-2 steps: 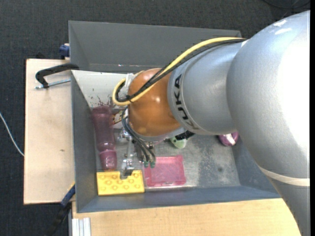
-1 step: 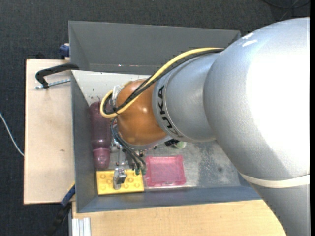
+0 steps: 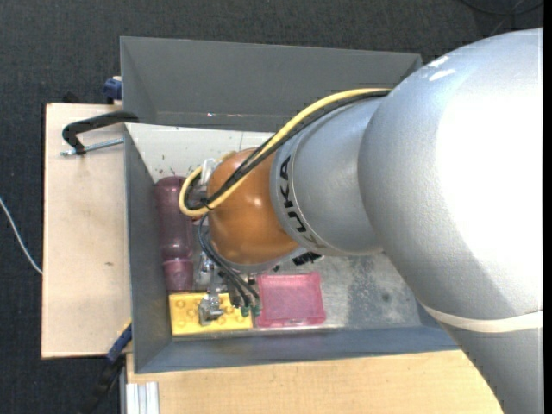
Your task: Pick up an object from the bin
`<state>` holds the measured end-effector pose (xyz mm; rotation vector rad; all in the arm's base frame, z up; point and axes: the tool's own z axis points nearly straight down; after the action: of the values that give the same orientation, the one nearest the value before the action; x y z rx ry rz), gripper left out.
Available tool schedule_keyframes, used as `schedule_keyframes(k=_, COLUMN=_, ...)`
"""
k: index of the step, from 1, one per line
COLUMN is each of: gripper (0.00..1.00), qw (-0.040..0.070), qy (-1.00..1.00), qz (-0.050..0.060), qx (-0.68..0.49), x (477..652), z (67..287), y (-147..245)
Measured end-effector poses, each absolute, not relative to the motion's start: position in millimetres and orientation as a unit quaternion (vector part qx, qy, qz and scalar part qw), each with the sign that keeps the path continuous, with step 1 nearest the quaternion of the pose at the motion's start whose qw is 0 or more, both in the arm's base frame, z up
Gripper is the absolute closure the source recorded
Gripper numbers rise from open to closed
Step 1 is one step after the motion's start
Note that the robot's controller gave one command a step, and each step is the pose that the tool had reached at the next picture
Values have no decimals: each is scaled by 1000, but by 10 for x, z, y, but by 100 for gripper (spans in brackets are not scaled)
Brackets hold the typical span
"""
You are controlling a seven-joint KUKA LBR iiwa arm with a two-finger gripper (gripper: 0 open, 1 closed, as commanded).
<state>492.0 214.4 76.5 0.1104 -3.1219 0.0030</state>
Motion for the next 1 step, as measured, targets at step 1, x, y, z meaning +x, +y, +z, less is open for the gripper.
schedule_keyframes(k=1, gripper=100, qw=9, qy=-999, qz=1, qx=35, x=4923, z=766, y=2144)
